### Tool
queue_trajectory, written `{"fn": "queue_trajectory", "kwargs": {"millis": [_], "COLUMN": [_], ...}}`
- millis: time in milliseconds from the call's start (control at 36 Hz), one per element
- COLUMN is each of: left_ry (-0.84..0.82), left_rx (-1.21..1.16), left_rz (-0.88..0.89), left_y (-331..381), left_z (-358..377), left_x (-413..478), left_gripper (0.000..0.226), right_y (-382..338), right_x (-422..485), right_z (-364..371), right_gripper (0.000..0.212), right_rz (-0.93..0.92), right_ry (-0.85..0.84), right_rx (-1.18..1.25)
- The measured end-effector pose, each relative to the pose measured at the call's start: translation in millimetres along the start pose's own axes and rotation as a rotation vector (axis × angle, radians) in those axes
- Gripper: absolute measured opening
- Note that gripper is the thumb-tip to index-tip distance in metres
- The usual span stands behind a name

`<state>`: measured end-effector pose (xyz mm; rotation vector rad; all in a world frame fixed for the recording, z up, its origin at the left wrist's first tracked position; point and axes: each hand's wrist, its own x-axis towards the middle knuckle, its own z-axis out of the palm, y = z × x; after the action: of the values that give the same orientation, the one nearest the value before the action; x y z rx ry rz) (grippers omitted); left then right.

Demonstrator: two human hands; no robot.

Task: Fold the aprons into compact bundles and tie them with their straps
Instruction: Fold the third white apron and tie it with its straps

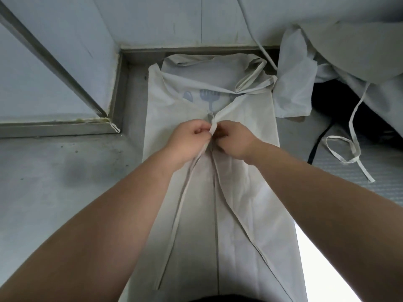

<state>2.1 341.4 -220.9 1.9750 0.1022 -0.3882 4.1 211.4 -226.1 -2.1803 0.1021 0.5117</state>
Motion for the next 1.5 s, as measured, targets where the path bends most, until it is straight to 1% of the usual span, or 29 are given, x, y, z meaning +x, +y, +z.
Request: {"fn": "queue_trajectory", "kwargs": {"millis": [56,83,194,278,333,389,417,472,500,556,639,694,750,833,889,917,944,972,1028,1056,1083,1111,1167,1194,1222,1250,1278,1389,1500], "left_ry": [-0.034,-0.046,-0.033,-0.087,-0.101,-0.11,-0.111,-0.101,-0.091,-0.071,-0.022,-0.004,-0.027,-0.038,-0.013,0.006,0.028,0.057,0.12,0.142,0.151,0.158,0.162,0.159,0.165,0.176,0.186,0.216,0.257], "left_rx": [-0.113,-0.122,-0.001,0.211,0.371,0.475,0.503,0.529,0.531,0.504,0.453,0.447,0.507,0.574,0.605,0.624,0.659,0.722,0.894,0.964,1.012,1.062,1.163,1.208,1.234,1.235,1.223,1.279,1.358], "left_rz": [0.016,0.027,0.155,0.24,0.193,0.131,0.132,0.14,0.14,0.143,0.144,0.148,0.166,0.146,0.123,0.116,0.114,0.109,0.079,0.052,0.019,-0.017,-0.091,-0.138,-0.195,-0.251,-0.299,-0.417,-0.368], "left_y": [6,7,5,-4,-10,-12,-14,-14,-14,-12,-11,-12,-12,-12,-10,-10,-10,-10,-9,-9,-8,-8,-9,-10,-10,-11,-13,-21,-34], "left_z": [0,0,-5,-8,-6,-5,-5,-5,-7,-8,-10,-12,-13,-11,-9,-10,-11,-14,-21,-27,-30,-37,-49,-54,-62,-70,-74,-96,-105], "left_x": [4,6,12,21,27,32,34,37,37,35,33,33,33,37,37,37,36,35,31,28,27,24,20,19,17,15,15,7,4], "left_gripper": [0.027,0.031,0.047,0.039,0.035,0.024,0.022,0.024,0.026,0.03,0.032,0.032,0.032,0.04,0.043,0.042,0.041,0.04,0.04,0.04,0.041,0.041,0.04,0.04,0.041,0.042,0.042,0.041,0.04], "right_y": [-1,-2,-1,1,3,5,6,6,7,5,3,8,15,14,18,21,24,25,24,19,14,7,5,9,11,12,14,10,10], "right_x": [2,2,7,12,14,14,14,14,16,17,16,14,10,7,3,2,2,2,3,2,-1,-4,-8,-7,-5,-3,-2,-1,-3], "right_z": [-1,-2,-2,-2,-4,-6,-5,-5,-5,-8,-22,-28,-34,-45,-54,-56,-56,-52,-41,-33,-28,-19,-6,-3,0,3,3,4,2], "right_gripper": [0.025,0.024,0.028,0.037,0.043,0.052,0.049,0.025,0.016,0.02,0.021,0.021,0.021,0.03,0.034,0.032,0.031,0.035,0.051,0.058,0.064,0.065,0.06,0.057,0.054,0.051,0.049,0.05,0.05], "right_rz": [-0.026,-0.039,-0.078,-0.086,-0.127,-0.187,-0.222,-0.259,-0.251,-0.136,0.182,0.344,0.446,0.593,0.63,0.607,0.577,0.552,0.517,0.457,0.344,0.222,0.032,0.01,0.018,0.028,0.045,0.068,0.052], "right_ry": [-0.014,-0.023,-0.051,0.033,0.083,0.104,0.116,0.175,0.225,0.336,0.46,0.496,0.549,0.73,0.86,0.886,0.876,0.858,0.92,0.934,0.89,0.763,0.428,0.288,0.199,0.157,0.151,0.158,0.151], "right_rx": [0.057,0.091,0.144,0.159,0.148,0.062,0.024,0.012,0.051,0.226,0.67,0.891,1.012,1.24,1.411,1.46,1.421,1.307,0.988,0.823,0.641,0.445,0.03,-0.165,-0.325,-0.442,-0.498,-0.49,-0.462]}}
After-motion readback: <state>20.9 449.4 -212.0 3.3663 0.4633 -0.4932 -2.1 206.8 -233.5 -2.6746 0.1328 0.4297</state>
